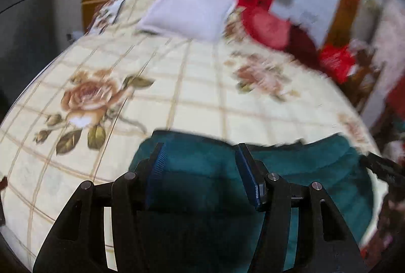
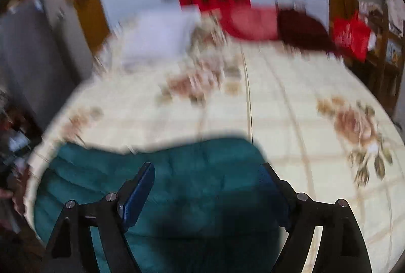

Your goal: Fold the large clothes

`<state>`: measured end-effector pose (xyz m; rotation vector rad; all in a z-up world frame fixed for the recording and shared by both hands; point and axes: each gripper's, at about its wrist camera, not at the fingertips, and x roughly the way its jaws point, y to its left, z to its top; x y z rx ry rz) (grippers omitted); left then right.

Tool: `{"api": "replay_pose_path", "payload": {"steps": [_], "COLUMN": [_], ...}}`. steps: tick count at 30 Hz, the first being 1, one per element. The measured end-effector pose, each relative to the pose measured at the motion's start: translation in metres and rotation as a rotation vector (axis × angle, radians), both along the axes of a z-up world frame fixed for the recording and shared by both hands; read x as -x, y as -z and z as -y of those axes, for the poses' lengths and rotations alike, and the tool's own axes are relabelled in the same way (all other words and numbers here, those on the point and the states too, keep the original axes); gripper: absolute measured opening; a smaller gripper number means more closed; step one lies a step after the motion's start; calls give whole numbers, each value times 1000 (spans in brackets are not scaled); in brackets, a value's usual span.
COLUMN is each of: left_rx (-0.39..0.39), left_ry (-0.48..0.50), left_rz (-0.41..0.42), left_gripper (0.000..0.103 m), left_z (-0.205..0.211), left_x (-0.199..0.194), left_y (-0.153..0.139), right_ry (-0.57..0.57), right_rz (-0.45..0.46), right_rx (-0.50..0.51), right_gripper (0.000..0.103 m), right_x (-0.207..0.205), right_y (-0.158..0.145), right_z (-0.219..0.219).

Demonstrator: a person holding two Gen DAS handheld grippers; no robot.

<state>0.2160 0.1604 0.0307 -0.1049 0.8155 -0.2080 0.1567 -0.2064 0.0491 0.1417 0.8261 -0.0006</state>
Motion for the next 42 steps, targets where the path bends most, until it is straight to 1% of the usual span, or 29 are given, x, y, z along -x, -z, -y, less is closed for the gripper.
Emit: {"api": "replay_pose_path", "payload": {"steps": [2, 3, 4, 5, 7, 8, 10, 13, 15, 16, 17, 20, 23, 24, 25, 26, 27, 29, 32, 36, 37, 39, 42], "left_rx": [-44, -50, -51, -37, -16, -17, -21, -30, -40, -36, -23, -7, -30, -48, -79, -115, -143, -191, -205, -234, -222, -185, -125], "left_ry": [-20, -27, -36, -48, -69, -77, -84, -86, -74, -66, -61, -62, -51, -49, -48, -47, -46, -39, -37, -13, -3, -6, 0], "left_rz": [-55, -67, -77, -76, -63, -67, -85, -102, -118, -114, -93, -14, 77, 92, 108, 115, 115, 134, 170, 169, 168, 140, 42], "left_gripper": [56, 56, 56, 57, 62, 64, 67, 68, 67, 67, 67, 67, 68, 76, 91, 96, 101, 101, 101, 101, 101, 101, 101], "left_z": [5, 5, 5, 3, 1, 3, 5, 8, 8, 4, -1, -16, -24, -25, -25, -24, -24, -21, -16, 1, 4, 7, 6], "left_x": [-10, -11, -14, -17, -20, -24, -30, -32, -30, -27, -20, 10, 55, 68, 86, 103, 115, 149, 192, 241, 248, 261, 270], "left_y": [27, 37, 46, 54, 61, 65, 70, 67, 59, 50, 38, -1, -44, -52, -60, -65, -67, -72, -74, -70, -69, -63, -55], "right_ry": [24, 26, 25, 23, 20, 24, 37, 42, 35, 27, 25, 53, 83, 82, 79, 79, 83, 85, 78, 57, 50, 45, 36], "right_rz": [-81, -109, -123, -119, -109, -104, -88, -87, -99, -101, -92, 0, 39, 50, 55, 57, 44, 23, -19, -6, 2, 16, 18], "right_rx": [54, 75, 86, 83, 54, 41, 18, 26, 19, 23, 28, 13, 17, 23, 32, 41, 55, 58, 65, 59, 58, 79, 123], "right_gripper": [81, 81, 84, 89, 94, 96, 98, 99, 99, 98, 95, 95, 95, 95, 95, 95, 95, 96, 96, 96, 96, 96, 96], "right_x": [-13, -18, -20, -23, -26, -28, -31, -35, -34, -34, -29, 6, 46, 61, 73, 83, 100, 123, 161, 218, 228, 252, 275], "right_y": [29, 43, 54, 61, 71, 74, 81, 83, 79, 75, 69, 33, -2, -14, -23, -29, -38, -46, -52, -55, -55, -52, -46], "right_z": [-7, -9, -6, -3, 3, 5, 9, 3, 3, 2, 2, 11, 16, 15, 12, 9, 3, -7, -25, -46, -50, -60, -70]}}
